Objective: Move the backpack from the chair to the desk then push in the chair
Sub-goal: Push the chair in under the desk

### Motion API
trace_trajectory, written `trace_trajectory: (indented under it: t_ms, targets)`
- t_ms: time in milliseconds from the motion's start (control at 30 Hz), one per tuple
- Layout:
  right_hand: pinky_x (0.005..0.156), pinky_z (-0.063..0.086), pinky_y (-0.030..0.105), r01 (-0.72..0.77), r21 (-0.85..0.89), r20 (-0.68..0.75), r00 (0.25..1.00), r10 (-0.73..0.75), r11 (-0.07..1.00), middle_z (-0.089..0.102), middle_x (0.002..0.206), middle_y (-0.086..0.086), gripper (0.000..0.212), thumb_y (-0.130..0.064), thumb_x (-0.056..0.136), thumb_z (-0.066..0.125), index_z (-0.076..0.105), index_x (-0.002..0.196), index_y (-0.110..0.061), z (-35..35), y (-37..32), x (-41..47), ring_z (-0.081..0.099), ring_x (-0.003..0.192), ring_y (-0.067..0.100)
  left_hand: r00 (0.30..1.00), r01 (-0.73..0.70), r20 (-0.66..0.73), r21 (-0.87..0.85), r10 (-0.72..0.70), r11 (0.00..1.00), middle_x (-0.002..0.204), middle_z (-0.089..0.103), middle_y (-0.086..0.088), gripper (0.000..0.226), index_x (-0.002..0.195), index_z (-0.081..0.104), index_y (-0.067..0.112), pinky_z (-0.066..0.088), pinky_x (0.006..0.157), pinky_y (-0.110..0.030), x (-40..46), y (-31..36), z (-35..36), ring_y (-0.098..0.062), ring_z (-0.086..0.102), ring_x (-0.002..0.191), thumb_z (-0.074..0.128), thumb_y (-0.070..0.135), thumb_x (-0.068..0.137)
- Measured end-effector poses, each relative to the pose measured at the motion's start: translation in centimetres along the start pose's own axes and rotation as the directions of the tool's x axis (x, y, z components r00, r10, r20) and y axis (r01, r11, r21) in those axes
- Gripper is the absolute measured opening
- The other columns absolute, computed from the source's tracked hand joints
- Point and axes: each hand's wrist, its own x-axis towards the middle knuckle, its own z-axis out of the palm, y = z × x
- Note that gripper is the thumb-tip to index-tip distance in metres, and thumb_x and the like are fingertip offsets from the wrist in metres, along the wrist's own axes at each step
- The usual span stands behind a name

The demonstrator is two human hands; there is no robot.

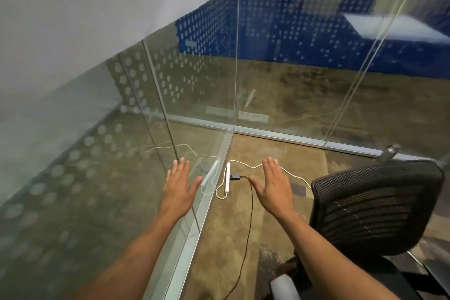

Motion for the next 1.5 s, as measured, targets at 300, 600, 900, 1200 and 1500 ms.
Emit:
trace_trajectory:
  t_ms: [300,600,900,1200,1500]
  targets:
    - [0.120,0.015,0.038,-0.098,-0.031,-0.112,0.989,0.094,0.995,0.023,0.163,0.007,0.075,-0.059,0.096,0.041,0.029,0.153,-0.013,0.5,0.4,7.9,0.013,0.152,0.021,0.994,-0.088,0.060,-0.078,0.093,0.993,0.165,0.010,-0.003,0.074,0.155,0.020,0.011,-0.002,0.123,-0.033,10.7,1.5,2.0,-0.012,-0.003,0.151,0.037,0.055,0.097]
    - [0.119,0.018,0.040,-0.223,-0.006,-0.205,0.954,0.217,0.975,0.025,0.162,0.007,0.073,-0.057,0.096,0.046,0.031,0.152,-0.012,-0.6,1.7,12.8,0.014,0.152,0.021,0.977,-0.156,0.121,-0.155,0.175,0.976,0.165,0.008,-0.001,0.073,0.155,0.018,0.013,-0.003,0.122,-0.032,18.6,4.7,4.8,-0.011,-0.004,0.151,0.038,0.053,0.098]
    - [0.119,0.014,0.037,-0.306,0.017,-0.275,0.914,0.299,0.952,0.022,0.163,0.006,0.073,-0.055,0.097,0.047,0.029,0.153,-0.012,-2.7,6.8,20.2,0.012,0.152,0.020,0.948,-0.240,0.169,-0.181,0.271,0.954,0.165,0.013,-0.001,0.070,0.155,0.022,0.013,-0.002,0.122,-0.031,27.5,9.7,10.1,-0.011,-0.001,0.152,0.039,0.052,0.098]
    - [0.120,0.016,0.039,-0.430,0.036,-0.358,0.837,0.413,0.902,0.024,0.163,0.008,0.072,-0.053,0.097,0.047,0.030,0.153,-0.011,-6.8,15.5,27.3,0.013,0.152,0.021,0.876,-0.351,0.259,-0.237,0.407,0.906,0.165,0.016,-0.001,0.067,0.153,0.027,0.013,-0.001,0.121,-0.029,36.3,19.2,17.3,-0.012,0.001,0.152,0.046,0.047,0.098]
    - [0.120,0.016,0.040,-0.589,0.030,-0.432,0.721,0.542,0.808,0.022,0.164,0.007,0.072,-0.056,0.097,0.044,0.029,0.153,-0.012,-11.4,23.3,27.7,0.010,0.152,0.021,0.768,-0.474,0.312,-0.308,0.559,0.825,0.164,0.016,-0.003,0.065,0.153,0.028,0.012,-0.002,0.121,-0.029,40.0,28.4,23.3,-0.014,0.002,0.153,0.047,0.043,0.099]
